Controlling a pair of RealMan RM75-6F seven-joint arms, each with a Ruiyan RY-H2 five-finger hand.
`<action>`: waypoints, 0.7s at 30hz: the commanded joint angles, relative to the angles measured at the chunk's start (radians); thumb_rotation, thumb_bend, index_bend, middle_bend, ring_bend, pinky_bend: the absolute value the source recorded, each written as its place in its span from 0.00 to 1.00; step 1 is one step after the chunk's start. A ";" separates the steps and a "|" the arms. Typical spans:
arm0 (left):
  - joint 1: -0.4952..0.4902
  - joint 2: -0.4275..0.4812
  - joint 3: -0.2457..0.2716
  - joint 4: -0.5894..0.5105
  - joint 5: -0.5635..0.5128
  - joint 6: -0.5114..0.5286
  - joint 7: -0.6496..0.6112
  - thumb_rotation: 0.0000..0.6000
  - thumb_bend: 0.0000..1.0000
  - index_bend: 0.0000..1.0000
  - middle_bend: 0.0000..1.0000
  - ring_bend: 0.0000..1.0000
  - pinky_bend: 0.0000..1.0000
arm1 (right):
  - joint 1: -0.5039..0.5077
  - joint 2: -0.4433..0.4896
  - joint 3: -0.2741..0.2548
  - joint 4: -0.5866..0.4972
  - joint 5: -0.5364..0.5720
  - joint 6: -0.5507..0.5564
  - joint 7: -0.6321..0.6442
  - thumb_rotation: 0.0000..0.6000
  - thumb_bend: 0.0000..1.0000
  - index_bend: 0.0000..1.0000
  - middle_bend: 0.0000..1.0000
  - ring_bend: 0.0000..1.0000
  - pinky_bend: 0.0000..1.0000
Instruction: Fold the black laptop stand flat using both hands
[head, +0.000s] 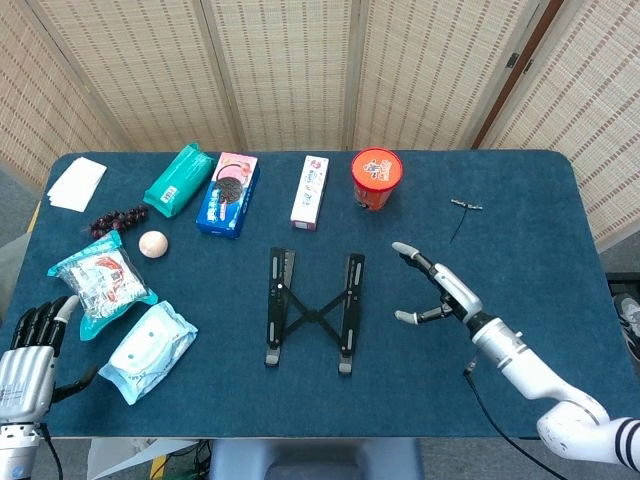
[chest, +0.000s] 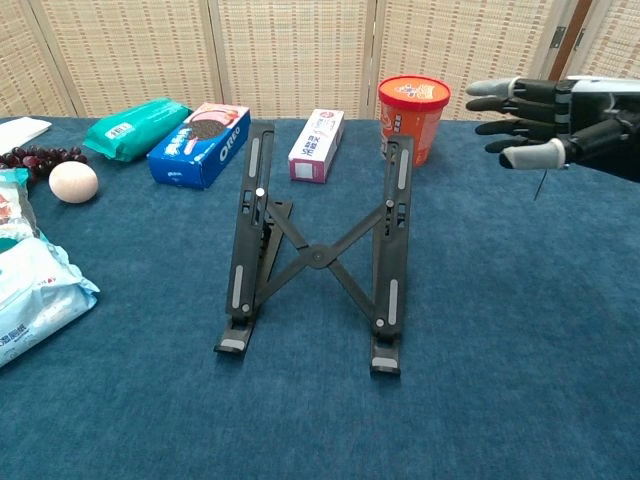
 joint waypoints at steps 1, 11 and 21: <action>0.000 0.000 0.000 0.001 -0.001 -0.001 0.000 1.00 0.18 0.05 0.07 0.05 0.00 | 0.055 -0.059 0.012 0.062 0.000 -0.041 0.085 1.00 0.08 0.00 0.01 0.00 0.00; -0.002 0.003 -0.004 0.003 -0.010 -0.005 -0.011 1.00 0.18 0.05 0.07 0.05 0.00 | 0.148 -0.170 0.023 0.173 -0.001 -0.085 0.188 1.00 0.08 0.00 0.04 0.00 0.00; 0.001 0.014 -0.006 -0.006 -0.015 -0.002 -0.019 1.00 0.18 0.05 0.07 0.05 0.00 | 0.189 -0.243 0.011 0.234 -0.011 -0.077 0.322 1.00 0.12 0.00 0.11 0.00 0.00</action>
